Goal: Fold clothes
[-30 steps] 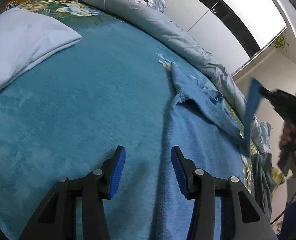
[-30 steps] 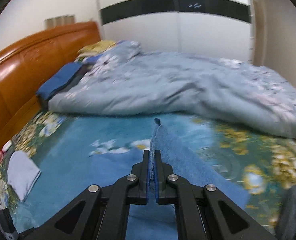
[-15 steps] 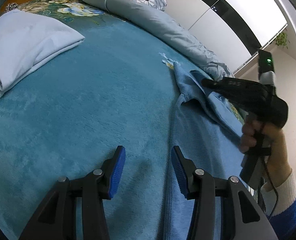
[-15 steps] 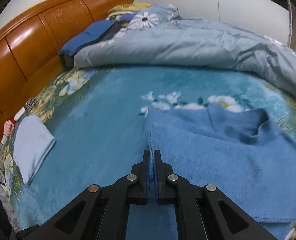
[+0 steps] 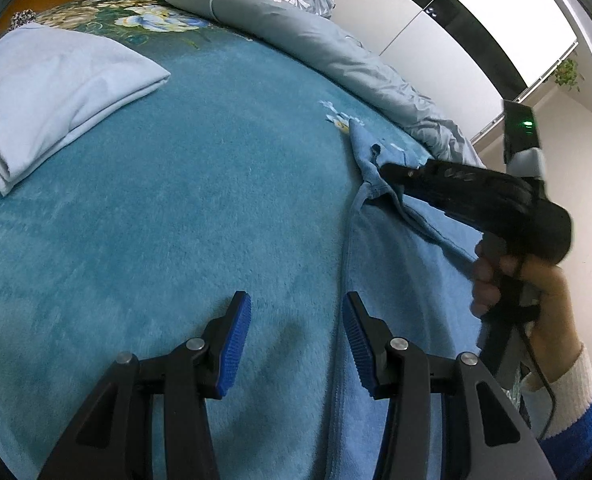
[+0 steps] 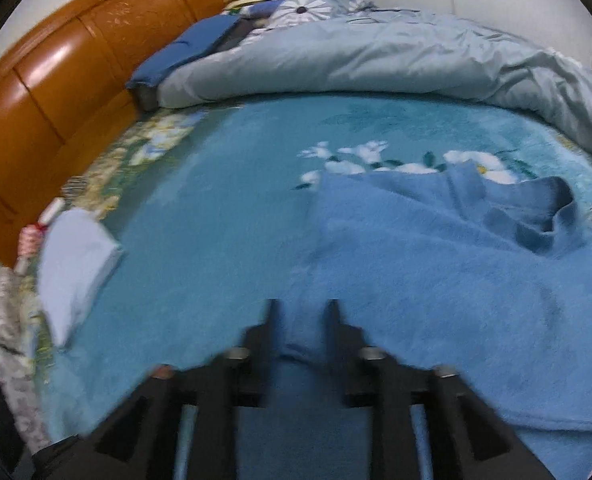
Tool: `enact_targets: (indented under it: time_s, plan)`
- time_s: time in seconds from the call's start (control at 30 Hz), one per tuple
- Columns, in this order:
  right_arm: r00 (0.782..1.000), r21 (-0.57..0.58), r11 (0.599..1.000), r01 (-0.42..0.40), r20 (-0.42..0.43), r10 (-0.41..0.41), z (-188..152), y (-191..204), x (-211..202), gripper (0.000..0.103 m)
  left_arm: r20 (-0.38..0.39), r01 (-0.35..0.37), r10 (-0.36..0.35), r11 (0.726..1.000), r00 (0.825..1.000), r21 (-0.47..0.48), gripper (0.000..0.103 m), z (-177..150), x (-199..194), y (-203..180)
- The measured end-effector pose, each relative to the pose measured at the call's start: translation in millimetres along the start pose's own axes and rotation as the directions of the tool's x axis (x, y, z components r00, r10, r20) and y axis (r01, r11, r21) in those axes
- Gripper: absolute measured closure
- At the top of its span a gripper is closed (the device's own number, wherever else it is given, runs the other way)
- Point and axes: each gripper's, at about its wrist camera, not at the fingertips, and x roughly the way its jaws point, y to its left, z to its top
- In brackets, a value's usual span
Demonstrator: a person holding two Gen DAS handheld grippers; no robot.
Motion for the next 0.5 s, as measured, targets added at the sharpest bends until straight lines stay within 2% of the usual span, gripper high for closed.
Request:
enact_targets:
  time_s: [0.03, 0.1, 0.23, 0.3, 0.4, 0.43, 0.5]
  plan:
    - [1.0, -0.009, 1.0, -0.018, 0.012, 0.018, -2, 2, -7, 0.052, -0.002, 0.001, -0.001, 1.0, 1.0, 0.002, 0.054, 0, 0, -1]
    - [0.998, -0.041, 0.999, -0.022, 0.052, 0.024, -8, -1, -31, 0.052, -0.006, 0.008, -0.008, 1.0, 1.0, 0.012, 0.054, 2, 0, -4]
    - [0.985, -0.043, 0.996, 0.077, 0.157, -0.069, -27, -39, -87, 0.052, -0.012, 0.023, -0.022, 0.998, 1.0, 0.053, 0.054, 10, 3, -14]
    - [0.96, 0.02, 0.981, 0.195, 0.201, -0.195, -41, -79, -119, 0.051, -0.014, 0.045, -0.043, 0.995, 0.999, 0.09, 0.054, 21, 8, -24]
    - [0.923, 0.159, 0.936, 0.315, 0.18, -0.341, -65, -138, -148, 0.05, -0.032, 0.11, -0.108, 0.987, 0.994, 0.115, 0.054, 44, 24, -42]
    - [0.911, 0.205, 0.917, 0.341, 0.166, -0.376, -73, -156, -156, 0.05, -0.04, 0.136, -0.132, 0.984, 0.99, 0.119, 0.054, 53, 32, -48]
    - [0.912, 0.294, 0.893, 0.341, 0.127, -0.39, -91, -184, -164, 0.05, -0.051, 0.181, -0.175, 0.975, 0.983, 0.132, 0.054, 71, 49, -61]
